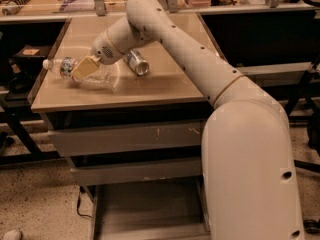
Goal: Pick water bottle from bottom drawer and place on counter
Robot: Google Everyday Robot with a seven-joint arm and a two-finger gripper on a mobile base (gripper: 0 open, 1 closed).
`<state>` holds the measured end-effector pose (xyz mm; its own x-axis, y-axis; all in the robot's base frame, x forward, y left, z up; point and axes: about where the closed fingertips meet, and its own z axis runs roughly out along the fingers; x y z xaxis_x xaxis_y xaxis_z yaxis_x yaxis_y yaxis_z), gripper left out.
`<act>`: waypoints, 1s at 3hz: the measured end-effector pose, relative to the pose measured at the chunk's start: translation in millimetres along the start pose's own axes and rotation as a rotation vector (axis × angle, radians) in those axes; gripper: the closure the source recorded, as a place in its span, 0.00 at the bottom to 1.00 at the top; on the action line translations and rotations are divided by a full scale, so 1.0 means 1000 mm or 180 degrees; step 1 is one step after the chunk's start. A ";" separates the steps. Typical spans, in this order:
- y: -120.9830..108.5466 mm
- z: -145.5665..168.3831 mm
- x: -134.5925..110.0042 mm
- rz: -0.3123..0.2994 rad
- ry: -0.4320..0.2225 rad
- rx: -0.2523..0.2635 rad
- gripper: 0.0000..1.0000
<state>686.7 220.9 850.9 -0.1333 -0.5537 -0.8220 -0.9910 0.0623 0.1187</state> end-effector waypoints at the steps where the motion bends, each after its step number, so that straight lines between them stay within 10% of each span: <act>1: 0.000 0.000 0.000 0.0000 0.0000 0.0000 0.58; 3: 0.000 0.000 0.000 0.0000 0.0000 -0.0001 0.12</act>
Offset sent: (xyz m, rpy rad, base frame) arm 0.0000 0.0000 0.0000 0.0000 0.0000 0.0000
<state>686.7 221.0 850.8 -0.1333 -0.5538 -0.8219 -0.9910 0.0622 0.1188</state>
